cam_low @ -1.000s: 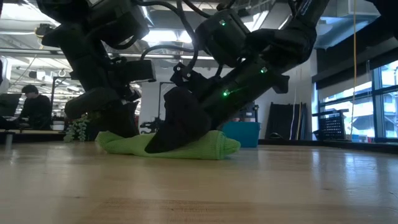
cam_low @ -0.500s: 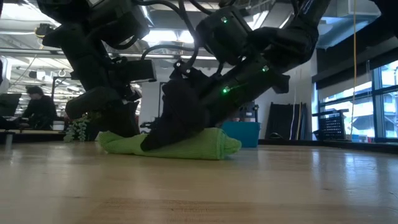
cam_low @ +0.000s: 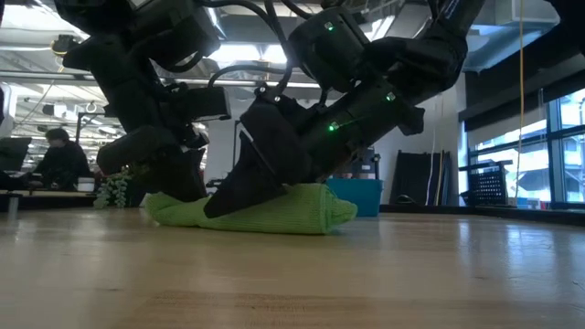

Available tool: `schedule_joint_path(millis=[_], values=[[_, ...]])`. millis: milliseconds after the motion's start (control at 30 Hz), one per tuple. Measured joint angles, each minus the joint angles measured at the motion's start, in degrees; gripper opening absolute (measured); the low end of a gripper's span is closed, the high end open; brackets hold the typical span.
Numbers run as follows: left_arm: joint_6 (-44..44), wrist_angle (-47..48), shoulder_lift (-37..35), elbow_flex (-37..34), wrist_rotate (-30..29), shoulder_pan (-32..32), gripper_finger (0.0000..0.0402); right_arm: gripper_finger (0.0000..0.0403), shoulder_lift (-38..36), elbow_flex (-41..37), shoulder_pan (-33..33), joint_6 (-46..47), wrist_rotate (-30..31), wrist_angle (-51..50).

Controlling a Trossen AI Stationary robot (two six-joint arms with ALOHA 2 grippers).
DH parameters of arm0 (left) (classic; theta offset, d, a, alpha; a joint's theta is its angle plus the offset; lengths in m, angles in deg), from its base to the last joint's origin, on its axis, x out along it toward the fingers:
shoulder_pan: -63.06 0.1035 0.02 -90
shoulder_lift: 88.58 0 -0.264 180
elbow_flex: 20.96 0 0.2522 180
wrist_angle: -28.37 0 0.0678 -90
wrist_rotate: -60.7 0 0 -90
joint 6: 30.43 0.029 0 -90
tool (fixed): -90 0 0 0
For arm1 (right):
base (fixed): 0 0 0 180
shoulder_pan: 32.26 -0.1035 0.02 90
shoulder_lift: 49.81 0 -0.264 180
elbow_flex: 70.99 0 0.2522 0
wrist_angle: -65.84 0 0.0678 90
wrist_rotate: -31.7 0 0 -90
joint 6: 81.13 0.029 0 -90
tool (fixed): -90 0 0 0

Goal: Roll microfiber towels into tight, uniform cylinder then place into a basket
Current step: Roll the green microfiber cloth

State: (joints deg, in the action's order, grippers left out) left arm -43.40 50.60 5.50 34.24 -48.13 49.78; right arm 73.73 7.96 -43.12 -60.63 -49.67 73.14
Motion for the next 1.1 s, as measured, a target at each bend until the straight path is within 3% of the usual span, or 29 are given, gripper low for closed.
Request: schedule_joint_path(millis=[700,867,1100], values=[[0.0,-0.2,0.0,0.0,-0.1,0.0,0.0,0.0392,0.1,0.1,-0.2,-1.5,2.1,-2.8],[0.0,-0.2,0.0,0.0,-0.1,0.0,0.0,0.0352,0.1,0.1,-0.2,-1.5,3.8,-3.4],[0.0,-0.2,0.0,0.0,-0.1,0.0,0.0,0.0255,0.2,0.0,-0.1,-1.1,4.9,-3.7]])
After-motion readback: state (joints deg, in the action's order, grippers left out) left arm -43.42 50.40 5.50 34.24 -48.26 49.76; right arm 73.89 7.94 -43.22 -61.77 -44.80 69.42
